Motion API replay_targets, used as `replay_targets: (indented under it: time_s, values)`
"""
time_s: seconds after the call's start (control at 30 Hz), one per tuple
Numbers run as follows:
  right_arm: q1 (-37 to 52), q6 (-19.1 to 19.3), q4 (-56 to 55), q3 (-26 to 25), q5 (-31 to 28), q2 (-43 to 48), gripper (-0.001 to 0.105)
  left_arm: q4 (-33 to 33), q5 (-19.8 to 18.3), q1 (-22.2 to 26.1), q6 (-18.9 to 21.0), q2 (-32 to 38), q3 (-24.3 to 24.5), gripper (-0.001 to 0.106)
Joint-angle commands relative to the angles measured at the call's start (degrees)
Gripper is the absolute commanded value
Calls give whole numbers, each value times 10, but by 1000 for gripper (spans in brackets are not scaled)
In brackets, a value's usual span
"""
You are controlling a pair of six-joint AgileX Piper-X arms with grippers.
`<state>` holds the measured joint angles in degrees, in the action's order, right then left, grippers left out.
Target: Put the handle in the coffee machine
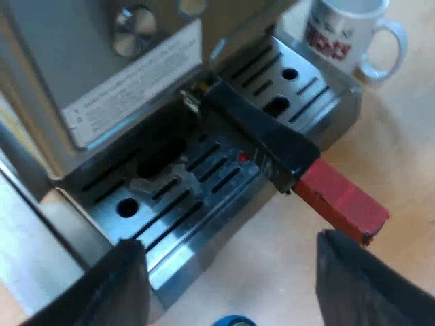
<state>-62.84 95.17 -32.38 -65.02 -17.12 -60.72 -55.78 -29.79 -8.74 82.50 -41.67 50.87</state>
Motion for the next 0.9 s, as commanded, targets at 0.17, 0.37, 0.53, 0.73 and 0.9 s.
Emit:
replay_targets:
  time_s: [0.17,0.37,0.53,0.73,0.9]
  values:
    - [60,2,-3,-5,5,32,77,0,51,0,24,68,4,82]
    - [156,2,-78,-18,5,70,77,0,51,0,26,89,5,82]
    - [267,8,-135,-18,5,128,77,7,51,0,96,89,20,82]
    - [380,70,-165,-15,7,202,77,8,53,0,96,89,50,82]
    - [463,106,-209,-15,7,250,77,3,52,13,94,96,61,82]
